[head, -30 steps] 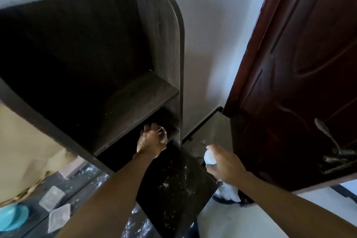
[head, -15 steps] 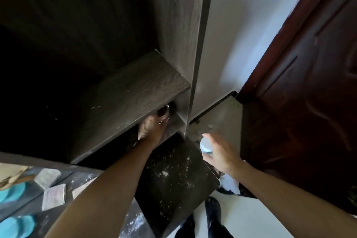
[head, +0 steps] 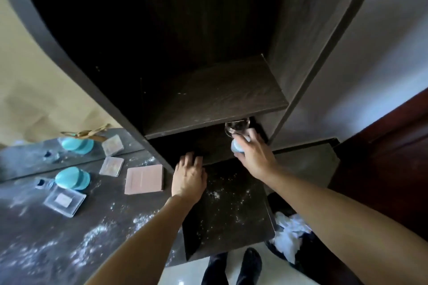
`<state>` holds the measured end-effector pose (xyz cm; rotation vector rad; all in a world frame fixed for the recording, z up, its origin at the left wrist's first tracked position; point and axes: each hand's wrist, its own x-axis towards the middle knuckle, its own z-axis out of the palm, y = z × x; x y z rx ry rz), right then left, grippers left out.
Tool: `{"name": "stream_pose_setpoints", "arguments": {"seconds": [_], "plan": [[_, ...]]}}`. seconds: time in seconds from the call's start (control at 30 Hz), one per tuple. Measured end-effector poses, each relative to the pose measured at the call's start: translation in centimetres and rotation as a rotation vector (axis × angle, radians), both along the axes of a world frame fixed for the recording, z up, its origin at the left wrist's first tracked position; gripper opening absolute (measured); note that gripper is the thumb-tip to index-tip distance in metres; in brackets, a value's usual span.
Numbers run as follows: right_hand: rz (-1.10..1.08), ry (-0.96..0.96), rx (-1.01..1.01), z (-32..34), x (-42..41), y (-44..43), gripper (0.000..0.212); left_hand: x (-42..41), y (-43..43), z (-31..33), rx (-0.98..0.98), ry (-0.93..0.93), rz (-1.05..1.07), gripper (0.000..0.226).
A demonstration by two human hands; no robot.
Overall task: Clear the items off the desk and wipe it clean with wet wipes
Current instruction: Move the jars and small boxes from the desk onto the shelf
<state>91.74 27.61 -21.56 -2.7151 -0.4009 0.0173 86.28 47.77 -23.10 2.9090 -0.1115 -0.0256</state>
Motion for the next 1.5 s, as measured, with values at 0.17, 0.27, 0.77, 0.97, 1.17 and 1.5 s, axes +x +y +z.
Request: {"name": "stream_pose_setpoints", "arguments": {"seconds": [0.17,0.27,0.77,0.97,1.17,1.5], "plan": [[-0.004,0.057,0.04,-1.0,1.5,0.1,0.063,-1.0,-0.1,-0.1,0.043,0.015,0.025,0.039],[0.005,0.049,-0.082,-0.5,0.8,0.1,0.07,-2.2,-0.4,0.7,0.035,0.046,0.037,0.036],[0.458,-0.026,-0.197,3.4,-8.5,13.5,0.02,-14.5,13.3,5.2,-0.027,0.097,0.373,0.016],[0.568,0.001,-0.166,3.9,-12.1,25.8,0.022,-20.3,23.5,6.5,-0.003,0.092,0.439,0.018],[0.558,0.035,-0.202,4.0,-16.0,37.5,0.027,-24.6,33.2,7.1,-0.004,0.082,0.466,0.017],[0.538,0.108,-0.258,1.6,-17.1,46.8,0.034,-25.8,42.7,6.1,-0.053,0.116,0.507,0.018]]}}
